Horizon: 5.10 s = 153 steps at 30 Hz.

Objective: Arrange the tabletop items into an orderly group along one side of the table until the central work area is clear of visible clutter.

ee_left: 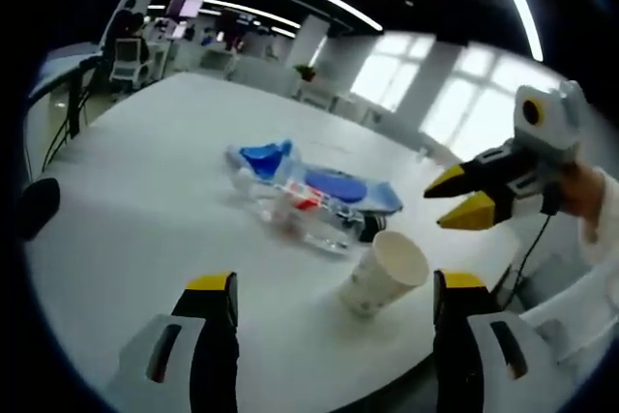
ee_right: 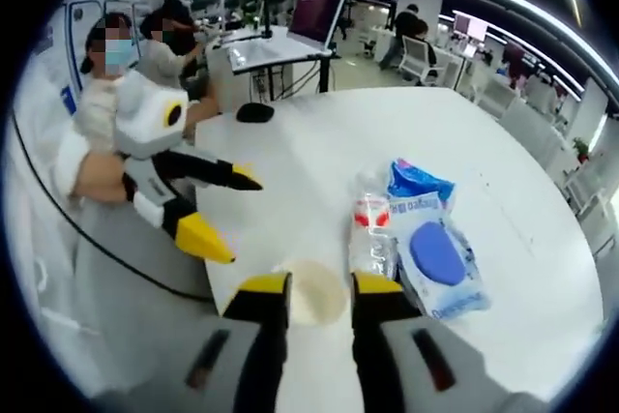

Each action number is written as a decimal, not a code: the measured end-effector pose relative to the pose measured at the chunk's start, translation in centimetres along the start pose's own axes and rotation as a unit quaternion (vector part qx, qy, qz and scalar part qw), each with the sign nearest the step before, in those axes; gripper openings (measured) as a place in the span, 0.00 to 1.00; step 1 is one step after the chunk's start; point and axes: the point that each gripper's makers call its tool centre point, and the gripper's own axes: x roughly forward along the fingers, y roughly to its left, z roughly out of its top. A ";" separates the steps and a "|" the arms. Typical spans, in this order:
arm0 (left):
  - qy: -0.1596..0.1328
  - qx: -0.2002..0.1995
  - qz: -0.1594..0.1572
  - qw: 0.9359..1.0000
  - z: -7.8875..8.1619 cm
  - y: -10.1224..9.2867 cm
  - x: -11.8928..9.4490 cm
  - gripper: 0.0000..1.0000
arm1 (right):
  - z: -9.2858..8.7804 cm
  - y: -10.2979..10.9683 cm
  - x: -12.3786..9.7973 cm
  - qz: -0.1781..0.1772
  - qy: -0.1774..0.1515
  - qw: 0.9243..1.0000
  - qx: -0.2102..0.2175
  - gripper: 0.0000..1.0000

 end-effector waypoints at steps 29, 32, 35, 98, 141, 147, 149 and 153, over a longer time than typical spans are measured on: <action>-0.005 -0.014 -0.002 1.000 0.2 0.1 0.0 0.78 | 2.8 -3.6 4.4 0.030 0.038 0.999 -0.022 0.32; -0.007 -0.017 0.000 1.000 0.3 0.3 0.0 0.78 | 2.8 -3.9 5.1 0.032 0.044 0.998 -0.028 0.32; -0.007 -0.018 0.001 1.000 0.3 0.3 0.0 0.78 | 2.9 -4.2 5.6 0.033 0.048 0.998 -0.027 0.32; -0.002 -0.053 0.010 0.999 -0.2 1.2 -0.1 0.76 | -1.3 -6.8 15.2 0.022 0.151 0.988 -0.016 0.39; 0.004 -0.072 0.021 0.997 -0.4 1.6 0.0 0.76 | 3.6 -7.0 10.8 -0.007 -0.029 0.999 0.018 0.36; -0.026 -0.079 0.019 0.996 2.3 1.8 -0.1 0.77 | 4.3 -6.2 9.4 -0.007 -0.050 0.999 0.011 0.36; -0.042 -0.078 0.016 0.996 3.8 1.7 -0.1 0.77 | 4.5 -6.0 9.1 -0.008 -0.055 0.998 0.009 0.36; -0.056 -0.067 0.011 0.996 6.4 1.4 0.2 0.77 | 5.3 -5.7 8.3 -0.012 -0.077 0.997 0.008 0.36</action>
